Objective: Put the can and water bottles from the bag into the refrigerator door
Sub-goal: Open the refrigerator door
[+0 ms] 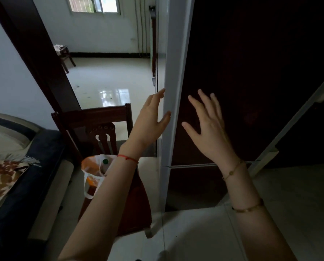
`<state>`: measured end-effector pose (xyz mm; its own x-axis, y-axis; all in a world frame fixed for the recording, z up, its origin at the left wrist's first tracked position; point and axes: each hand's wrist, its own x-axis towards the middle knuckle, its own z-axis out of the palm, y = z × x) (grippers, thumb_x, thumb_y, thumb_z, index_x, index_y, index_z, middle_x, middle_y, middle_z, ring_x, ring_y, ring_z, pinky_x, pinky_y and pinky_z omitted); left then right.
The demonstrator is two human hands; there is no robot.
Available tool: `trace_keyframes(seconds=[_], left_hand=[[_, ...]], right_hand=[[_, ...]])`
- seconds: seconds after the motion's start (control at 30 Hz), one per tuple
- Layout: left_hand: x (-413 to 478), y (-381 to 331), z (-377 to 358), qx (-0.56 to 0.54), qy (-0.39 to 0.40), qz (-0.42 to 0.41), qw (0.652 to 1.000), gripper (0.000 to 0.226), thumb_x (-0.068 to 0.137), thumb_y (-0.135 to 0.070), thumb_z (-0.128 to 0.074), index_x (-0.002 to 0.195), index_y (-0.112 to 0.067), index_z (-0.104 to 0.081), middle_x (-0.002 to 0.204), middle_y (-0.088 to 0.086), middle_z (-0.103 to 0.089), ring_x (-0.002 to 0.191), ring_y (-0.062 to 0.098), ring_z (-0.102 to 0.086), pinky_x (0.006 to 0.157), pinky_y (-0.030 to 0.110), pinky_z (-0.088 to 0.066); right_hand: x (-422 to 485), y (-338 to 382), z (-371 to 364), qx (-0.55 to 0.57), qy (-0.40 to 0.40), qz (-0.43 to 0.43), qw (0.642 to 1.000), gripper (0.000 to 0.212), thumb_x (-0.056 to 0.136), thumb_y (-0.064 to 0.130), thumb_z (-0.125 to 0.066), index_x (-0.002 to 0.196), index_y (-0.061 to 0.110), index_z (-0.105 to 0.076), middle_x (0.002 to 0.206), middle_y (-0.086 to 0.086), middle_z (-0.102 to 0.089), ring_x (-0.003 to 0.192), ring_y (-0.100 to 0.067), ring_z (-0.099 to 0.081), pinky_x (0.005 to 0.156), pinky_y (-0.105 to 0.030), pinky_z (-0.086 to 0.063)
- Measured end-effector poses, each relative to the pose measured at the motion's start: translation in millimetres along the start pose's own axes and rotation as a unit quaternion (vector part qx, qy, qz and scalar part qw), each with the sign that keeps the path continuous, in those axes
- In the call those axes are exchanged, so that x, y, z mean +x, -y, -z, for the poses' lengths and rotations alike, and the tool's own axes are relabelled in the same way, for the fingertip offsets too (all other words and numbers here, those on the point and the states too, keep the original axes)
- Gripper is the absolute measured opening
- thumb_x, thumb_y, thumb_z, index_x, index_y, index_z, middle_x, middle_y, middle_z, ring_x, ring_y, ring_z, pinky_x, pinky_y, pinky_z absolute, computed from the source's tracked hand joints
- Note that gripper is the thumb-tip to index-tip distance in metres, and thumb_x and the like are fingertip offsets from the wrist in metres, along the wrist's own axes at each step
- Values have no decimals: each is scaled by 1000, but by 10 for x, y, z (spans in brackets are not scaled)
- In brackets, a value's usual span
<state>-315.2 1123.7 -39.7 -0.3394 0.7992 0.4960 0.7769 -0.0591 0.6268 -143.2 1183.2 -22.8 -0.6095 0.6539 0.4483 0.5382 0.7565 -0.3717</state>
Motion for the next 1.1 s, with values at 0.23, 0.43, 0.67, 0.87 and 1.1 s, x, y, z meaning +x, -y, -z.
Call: trace_keyframes(seconds=[0.23, 0.43, 0.67, 0.87, 1.1], left_hand=[[443, 233, -200, -4, -23, 45, 999, 78, 93, -16, -62, 155, -4, -16, 155, 14, -34, 142, 25, -39, 113, 24, -30], [621, 320, -291, -65, -25, 21, 997, 63, 90, -9, -61, 148, -8, -35, 139, 9, -53, 123, 17, -56, 102, 14, -43], [675, 379, -272, -74, -41, 21, 996, 50, 90, -8, -60, 137, -9, -44, 127, 9, -60, 106, 10, -60, 85, -4, -37], [645, 366, -208, -79, -23, 7, 997, 46, 90, -5, -59, 133, -6, -44, 127, 10, -57, 100, 6, -58, 81, -3, -39], [271, 195, -129, -93, 13, -81, 992, 32, 89, -12, -62, 119, -7, -50, 112, 5, -58, 93, 7, -59, 80, 14, -50]], right_hand=[[464, -75, -253, -20, 21, 17, 999, 73, 93, 35, -54, 153, 26, -13, 162, 2, 0, 150, -25, 9, 121, -53, -7], [620, -94, -353, -17, 24, 15, 999, 73, 94, 34, -52, 153, 25, -10, 162, 2, 2, 150, -23, 10, 122, -50, -4], [608, -56, -373, -8, 18, 0, 1000, 74, 94, 33, -52, 153, 23, -9, 162, 4, 4, 150, -21, 11, 122, -48, -3], [521, 25, -445, 6, 11, -27, 1000, 74, 94, 32, -53, 153, 24, -10, 162, 4, 1, 150, -21, 8, 122, -49, -9], [137, 197, -333, 17, -168, -39, 985, 61, 92, 29, -58, 148, 24, -32, 142, -4, -32, 134, -13, -33, 113, -21, -29]])
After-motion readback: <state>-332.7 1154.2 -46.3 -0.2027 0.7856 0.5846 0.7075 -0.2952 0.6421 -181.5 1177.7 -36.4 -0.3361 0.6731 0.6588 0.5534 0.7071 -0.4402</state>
